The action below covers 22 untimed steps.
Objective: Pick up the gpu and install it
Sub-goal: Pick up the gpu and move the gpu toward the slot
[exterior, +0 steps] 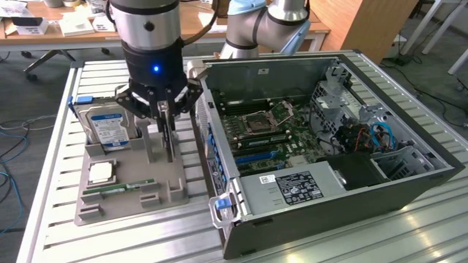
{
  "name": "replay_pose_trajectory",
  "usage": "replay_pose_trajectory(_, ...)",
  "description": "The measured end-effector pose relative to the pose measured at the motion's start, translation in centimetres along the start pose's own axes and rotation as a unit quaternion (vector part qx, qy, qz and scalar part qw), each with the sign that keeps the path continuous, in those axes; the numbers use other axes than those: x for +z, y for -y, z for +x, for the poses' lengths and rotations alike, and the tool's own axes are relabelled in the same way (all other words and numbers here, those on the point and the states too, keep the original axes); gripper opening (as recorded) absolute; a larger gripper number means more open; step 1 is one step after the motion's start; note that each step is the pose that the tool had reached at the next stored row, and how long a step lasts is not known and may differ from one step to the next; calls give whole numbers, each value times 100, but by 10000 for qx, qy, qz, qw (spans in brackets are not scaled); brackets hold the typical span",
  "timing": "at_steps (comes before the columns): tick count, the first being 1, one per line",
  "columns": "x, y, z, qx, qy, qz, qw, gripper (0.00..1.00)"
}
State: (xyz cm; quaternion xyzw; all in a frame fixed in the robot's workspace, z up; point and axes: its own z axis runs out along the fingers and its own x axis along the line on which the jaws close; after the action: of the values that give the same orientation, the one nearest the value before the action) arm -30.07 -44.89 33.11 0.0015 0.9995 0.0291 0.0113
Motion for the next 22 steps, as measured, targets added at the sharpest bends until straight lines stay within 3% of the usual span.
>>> replay_pose_trajectory(22, -783, -46, -18, 0, 0, 0, 10000, 26)
